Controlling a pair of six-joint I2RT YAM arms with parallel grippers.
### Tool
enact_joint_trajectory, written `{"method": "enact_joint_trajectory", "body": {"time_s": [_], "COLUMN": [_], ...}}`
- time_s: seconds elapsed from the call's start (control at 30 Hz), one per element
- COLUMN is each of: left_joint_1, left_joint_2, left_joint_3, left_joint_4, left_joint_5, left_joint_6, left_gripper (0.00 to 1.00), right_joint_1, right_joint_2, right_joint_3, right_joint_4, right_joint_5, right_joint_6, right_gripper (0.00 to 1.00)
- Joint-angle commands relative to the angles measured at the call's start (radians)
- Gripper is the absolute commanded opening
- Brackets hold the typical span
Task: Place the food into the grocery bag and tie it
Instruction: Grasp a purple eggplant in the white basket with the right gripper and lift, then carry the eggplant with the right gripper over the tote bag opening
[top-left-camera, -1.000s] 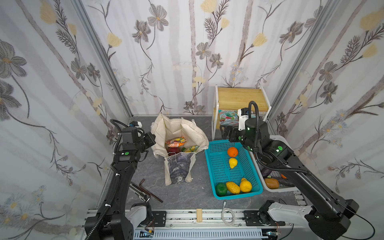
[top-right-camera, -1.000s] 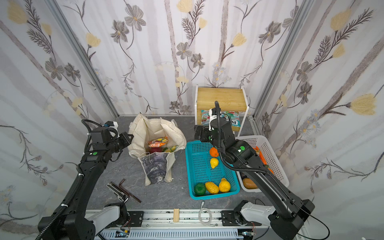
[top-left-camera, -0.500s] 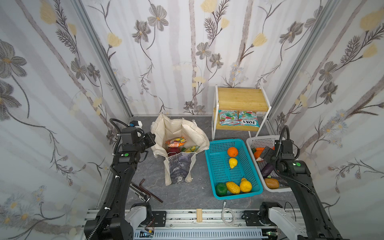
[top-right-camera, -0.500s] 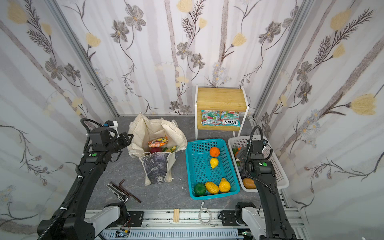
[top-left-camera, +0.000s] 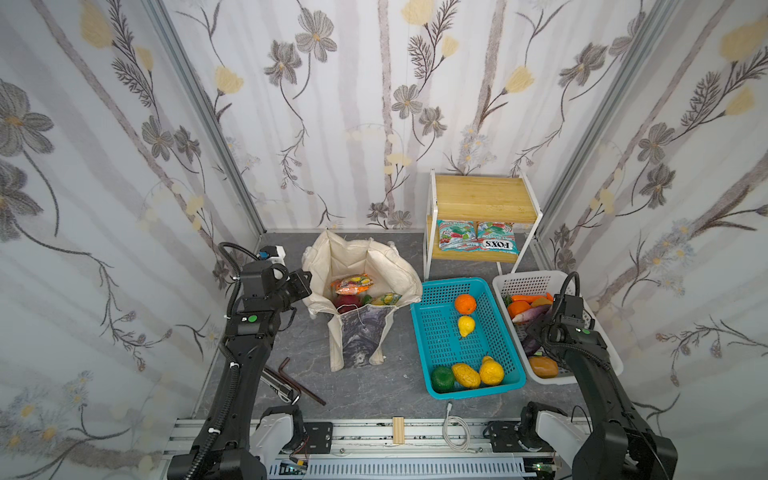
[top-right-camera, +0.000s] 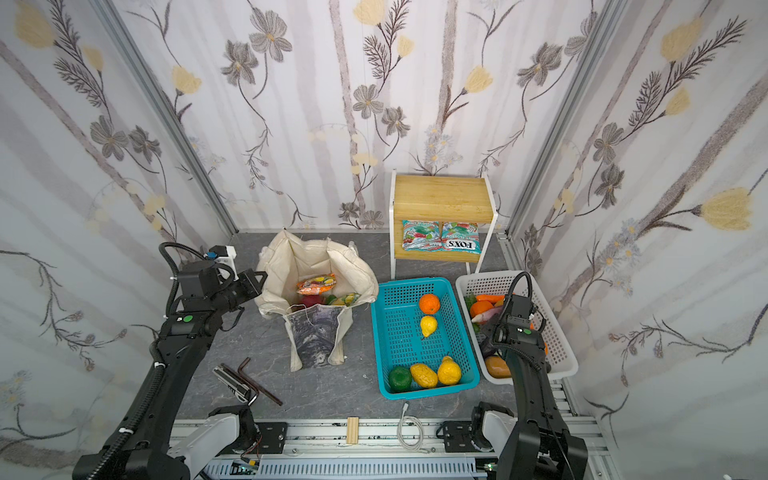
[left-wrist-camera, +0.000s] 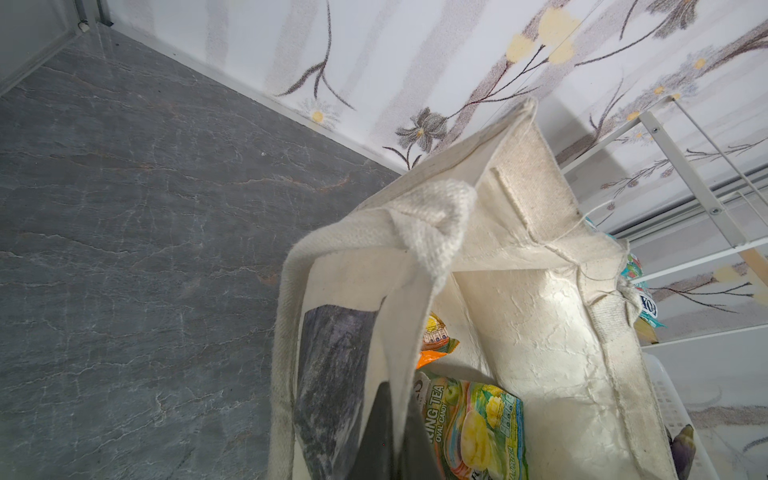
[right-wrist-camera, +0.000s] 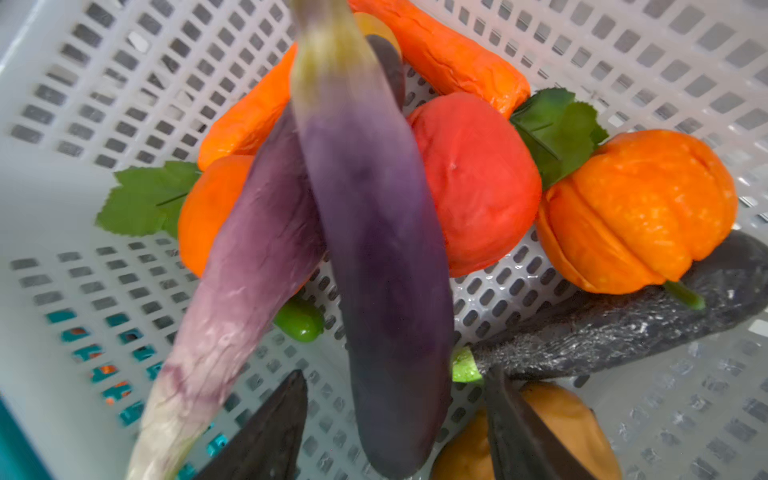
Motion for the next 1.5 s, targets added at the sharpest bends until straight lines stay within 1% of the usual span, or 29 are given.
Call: {"method": "enact_joint_trajectory", "body": {"time_s": [0.0,0.07,0.13,0.27,0.4,0.47,0.5,0.53,0.6,0.67,0.77,0.83,0.9,0.97,1.03,1.07,1.17,1.27,1.33,1.4,1.47], "left_joint_1": [-0.003,-0.004,-0.005,-0.004,-0.004,-0.004,-0.004,-0.005,-0.005,-0.005,-0.004,-0.004,-0.005,-0.005,-0.006,-0.004,-0.006,-0.006,-0.007,-0.006,-0.006], "left_joint_2": [-0.009,-0.012,-0.016,-0.022,-0.025,-0.025,-0.024,-0.023,-0.024,-0.026,-0.031,-0.031,-0.029,-0.025,-0.018,-0.016,-0.006,0.001,0.003,0.009,0.013], "left_joint_3": [-0.006,-0.006,-0.006,-0.012,-0.008,-0.007,-0.006,-0.006,-0.005,-0.007,-0.01,-0.012,-0.01,-0.006,-0.001,-0.002,-0.002,0.008,0.016,0.026,0.04], "left_joint_4": [0.042,0.044,0.046,0.047,0.046,0.046,0.046,0.046,0.046,0.046,0.046,0.046,0.046,0.046,0.046,0.046,0.048,0.048,0.048,0.048,0.049], "left_joint_5": [-0.001,0.001,0.001,-0.003,-0.009,-0.007,-0.007,-0.007,-0.006,-0.005,-0.007,-0.007,-0.006,-0.006,0.001,0.002,0.006,0.017,0.025,0.036,0.053], "left_joint_6": [0.005,0.004,0.005,0.007,0.012,0.012,0.013,0.012,0.013,0.013,0.012,0.01,0.007,0.007,0.006,0.004,-0.003,-0.011,-0.017,-0.028,-0.041], "left_gripper": [0.0,0.0,0.0,0.0,0.0,0.0,0.0,0.0,0.0,0.0,0.0,0.0,0.0,0.0,0.0,0.0,0.0,0.0,0.0,0.0,0.0], "right_joint_1": [-0.006,-0.019,-0.032,-0.034,-0.039,-0.039,-0.039,-0.038,-0.039,-0.039,-0.04,-0.033,-0.017,0.014,0.08,0.119,0.278,0.482,0.64,0.774,0.876], "right_joint_2": [0.029,0.048,0.066,0.061,0.014,-0.013,-0.031,-0.046,-0.068,-0.084,-0.127,-0.166,-0.199,-0.226,-0.244,-0.246,-0.232,-0.183,-0.12,-0.029,0.088], "right_joint_3": [-0.015,-0.023,-0.029,-0.045,-0.06,-0.058,-0.057,-0.056,-0.047,-0.025,0.018,0.066,0.113,0.193,0.265,0.302,0.418,0.505,0.55,0.604,0.668], "right_joint_4": [0.111,0.132,0.149,0.174,0.183,0.174,0.171,0.171,0.162,0.141,0.109,0.09,0.067,0.049,0.02,0.006,-0.013,0.018,0.082,0.148,0.214], "right_joint_5": [-0.031,-0.026,-0.052,-0.033,-0.013,-0.012,-0.013,-0.012,-0.027,-0.043,-0.045,-0.079,-0.097,-0.106,-0.093,-0.085,-0.053,0.007,0.047,0.076,0.078], "right_joint_6": [-0.008,-0.012,-0.014,-0.012,-0.012,-0.011,-0.01,-0.011,-0.006,-0.004,-0.007,-0.027,-0.03,-0.032,-0.033,-0.03,0.007,0.061,0.087,0.086,0.066], "right_gripper": [0.66,0.66,0.65,0.55,0.42,0.41,0.39,0.35,0.35,0.38,0.36,0.35,0.35,0.35,0.29,0.28,0.3,0.3,0.29,0.29,0.29]}}
